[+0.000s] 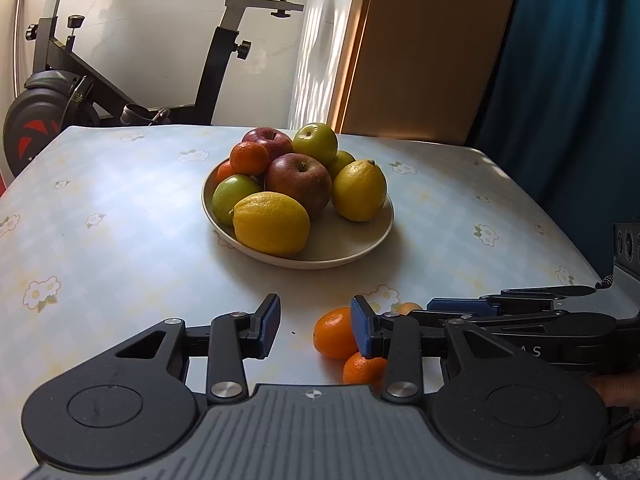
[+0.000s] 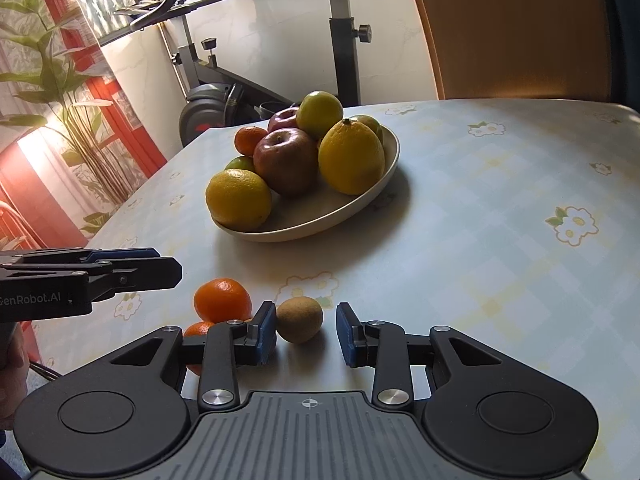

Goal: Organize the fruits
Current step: 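Grasp the small brown kiwi with the right gripper while the left moves to a tangerine, then grasp a tangerine with the left gripper while the right holds the kiwi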

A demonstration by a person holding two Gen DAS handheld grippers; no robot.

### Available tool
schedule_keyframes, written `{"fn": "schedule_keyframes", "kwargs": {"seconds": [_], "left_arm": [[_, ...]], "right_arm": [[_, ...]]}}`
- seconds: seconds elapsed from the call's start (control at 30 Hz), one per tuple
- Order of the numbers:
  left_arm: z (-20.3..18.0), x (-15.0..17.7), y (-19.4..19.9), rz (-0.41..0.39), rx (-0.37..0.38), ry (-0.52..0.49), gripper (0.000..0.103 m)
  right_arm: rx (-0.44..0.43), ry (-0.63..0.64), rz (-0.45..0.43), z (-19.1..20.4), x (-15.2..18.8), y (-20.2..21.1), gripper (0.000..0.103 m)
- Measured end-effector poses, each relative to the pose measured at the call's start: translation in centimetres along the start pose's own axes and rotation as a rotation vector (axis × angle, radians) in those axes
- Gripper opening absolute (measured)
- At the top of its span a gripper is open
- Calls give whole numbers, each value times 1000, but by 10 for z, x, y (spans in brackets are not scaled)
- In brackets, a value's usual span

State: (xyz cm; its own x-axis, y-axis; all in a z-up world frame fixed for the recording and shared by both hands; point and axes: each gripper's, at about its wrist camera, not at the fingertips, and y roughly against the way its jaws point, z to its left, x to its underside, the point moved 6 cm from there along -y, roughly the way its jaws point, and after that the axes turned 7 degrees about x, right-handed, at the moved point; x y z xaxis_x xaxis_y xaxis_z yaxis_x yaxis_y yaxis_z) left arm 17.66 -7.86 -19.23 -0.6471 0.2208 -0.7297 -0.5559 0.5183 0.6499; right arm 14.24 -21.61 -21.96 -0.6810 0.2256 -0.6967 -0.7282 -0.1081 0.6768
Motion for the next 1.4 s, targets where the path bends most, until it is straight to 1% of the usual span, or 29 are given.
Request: {"fn": "schedule_keyframes", "kwargs": {"seconds": [0.23,0.33,0.5,0.6,0.7,0.73,0.87,0.93,1.1,1.27,1.37,1.4], "left_arm": [[3,0,1,-5,-14,12,40],[5,0,1,-10,-19,24,40],[5,1,0,-4,-10,27,41],[3,1,-2,5,4,25,42],[-1,3,-8,27,26,15,43],[-3,4,-11,45,40,10,46],[-7,6,-21,81,65,-6,47],[-6,4,-26,97,66,8,50],[-1,4,-39,149,84,65,53],[-3,6,-50,177,83,60,54],[-4,5,-53,171,69,43,53],[-4,5,-54,174,66,42,50]], "right_arm": [[-34,-25,20,2,-5,-9,29],[-29,-14,33,4,-8,-13,27],[-23,-9,36,6,-9,-15,24],[-24,-24,19,4,-7,-11,24],[-9,-40,-10,0,-7,-4,24],[-2,-42,-18,-2,-6,-1,24],[23,-35,-40,-5,-7,6,24],[30,-30,-48,-7,-8,8,24],[33,-23,-58,-6,-10,10,24],[34,-24,-61,-6,-9,11,24],[36,-30,-63,-8,-9,11,24],[36,-31,-63,-9,-9,11,24]]}}
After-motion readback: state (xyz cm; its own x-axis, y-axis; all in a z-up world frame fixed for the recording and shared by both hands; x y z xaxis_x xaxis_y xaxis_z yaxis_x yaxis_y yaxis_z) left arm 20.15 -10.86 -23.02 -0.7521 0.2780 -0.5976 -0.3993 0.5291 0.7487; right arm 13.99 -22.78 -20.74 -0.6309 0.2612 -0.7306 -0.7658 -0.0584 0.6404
